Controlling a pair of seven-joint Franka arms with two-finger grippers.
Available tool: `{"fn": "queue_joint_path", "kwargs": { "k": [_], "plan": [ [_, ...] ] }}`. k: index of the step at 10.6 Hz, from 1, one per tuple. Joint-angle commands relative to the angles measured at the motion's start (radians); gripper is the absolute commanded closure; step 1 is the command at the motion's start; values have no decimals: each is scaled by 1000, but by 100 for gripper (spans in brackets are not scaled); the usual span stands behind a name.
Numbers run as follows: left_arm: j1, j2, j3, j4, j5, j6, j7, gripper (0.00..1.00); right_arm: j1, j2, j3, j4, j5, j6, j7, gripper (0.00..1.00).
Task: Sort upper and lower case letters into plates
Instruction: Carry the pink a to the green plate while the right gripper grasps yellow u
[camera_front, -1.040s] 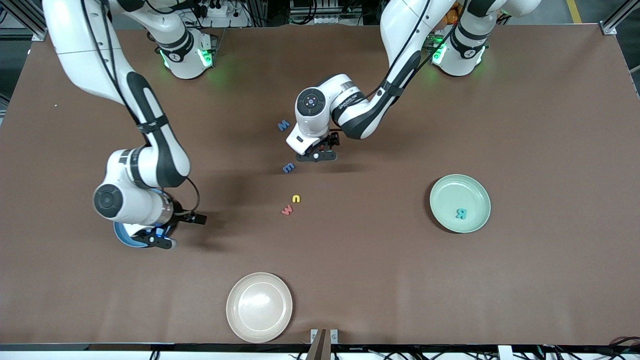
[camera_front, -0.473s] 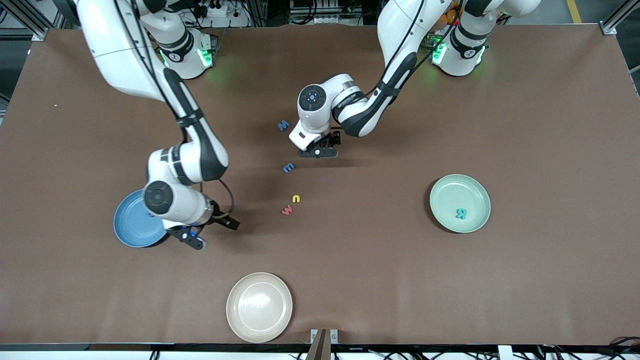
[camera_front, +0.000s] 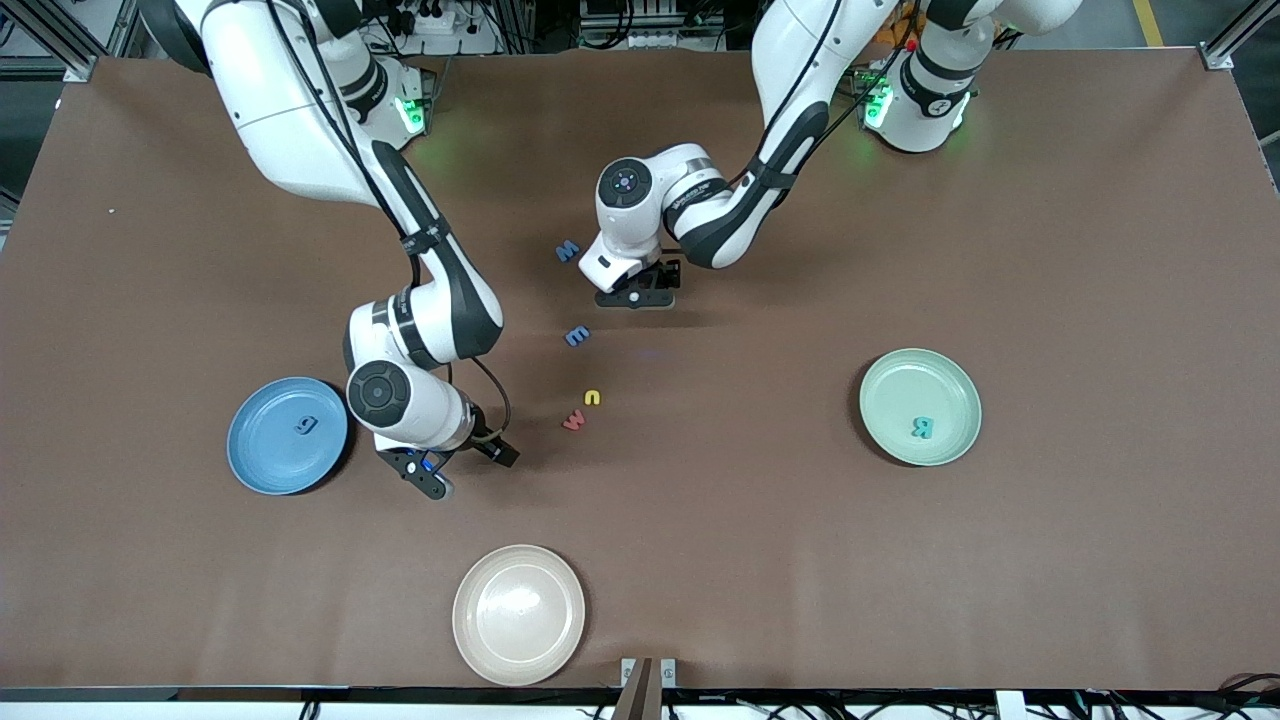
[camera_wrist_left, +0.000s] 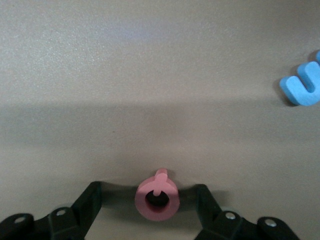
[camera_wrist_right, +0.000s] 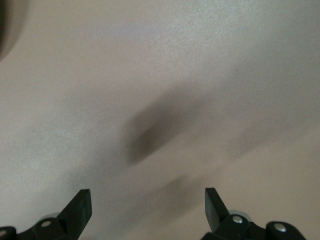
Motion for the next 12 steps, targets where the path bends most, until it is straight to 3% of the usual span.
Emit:
{"fn": "queue_joint_path", "kwargs": {
  "k": [1, 3, 4, 6, 9, 12],
  "plan": [
    [-5, -9, 6, -25, 33, 24, -35, 36, -3, 17, -3, 30, 12, -9, 13, 0],
    [-5, -7, 6, -22, 34, 24, -35, 64, -4, 17, -3, 30, 12, -9, 13, 0],
    [-7, -4, 6, -17, 36, 25, -35, 83, -3, 18, -3, 30, 12, -9, 15, 0],
    [-5, -4, 6, -17, 36, 31, -35, 100, 2, 24, -1, 35, 14, -7, 27, 0],
    [13, -51, 15, -17, 34, 28, -36, 100, 57, 61, -1, 81, 20, -7, 110, 0],
    [116, -179, 12, -25, 36, -43, -28, 100, 77, 63, -1, 93, 20, -7, 82, 0]
  ]
}}
